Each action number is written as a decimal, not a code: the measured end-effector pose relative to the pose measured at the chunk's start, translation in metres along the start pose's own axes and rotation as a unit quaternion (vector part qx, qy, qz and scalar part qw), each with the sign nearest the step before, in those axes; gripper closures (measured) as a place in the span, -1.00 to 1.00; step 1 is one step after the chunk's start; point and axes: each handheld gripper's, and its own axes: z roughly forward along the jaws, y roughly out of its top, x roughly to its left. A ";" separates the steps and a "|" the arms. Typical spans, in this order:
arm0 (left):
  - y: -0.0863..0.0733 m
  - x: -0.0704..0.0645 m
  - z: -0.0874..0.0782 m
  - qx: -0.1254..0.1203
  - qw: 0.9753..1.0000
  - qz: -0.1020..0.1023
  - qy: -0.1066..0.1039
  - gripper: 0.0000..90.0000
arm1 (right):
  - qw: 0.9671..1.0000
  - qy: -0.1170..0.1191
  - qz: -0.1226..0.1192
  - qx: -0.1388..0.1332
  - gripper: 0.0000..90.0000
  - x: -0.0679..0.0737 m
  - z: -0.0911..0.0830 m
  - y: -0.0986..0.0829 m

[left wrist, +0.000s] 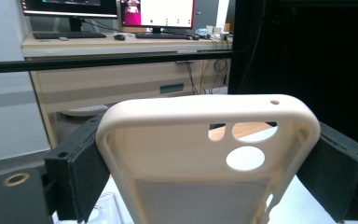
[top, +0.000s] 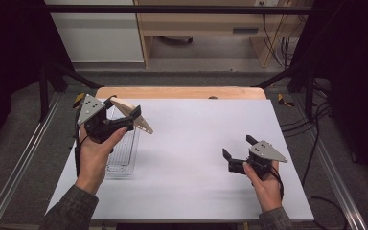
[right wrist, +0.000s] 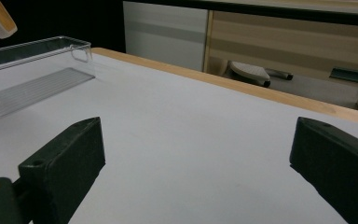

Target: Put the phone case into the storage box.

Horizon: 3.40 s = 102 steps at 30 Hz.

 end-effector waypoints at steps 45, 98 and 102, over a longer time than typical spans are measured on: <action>0.009 0.038 -0.021 0.005 0.997 -0.001 0.076 -0.76 | 0.999 -0.017 0.006 -0.041 -0.94 -0.006 -0.038 -0.026; -0.027 0.079 0.044 0.066 0.988 -0.021 0.138 -0.77 | 0.999 0.003 -0.003 -0.054 -0.95 0.004 -0.039 -0.040; -0.030 0.079 0.049 0.071 0.988 -0.017 0.139 -0.77 | 0.999 0.004 -0.005 -0.054 -0.95 0.004 -0.038 -0.040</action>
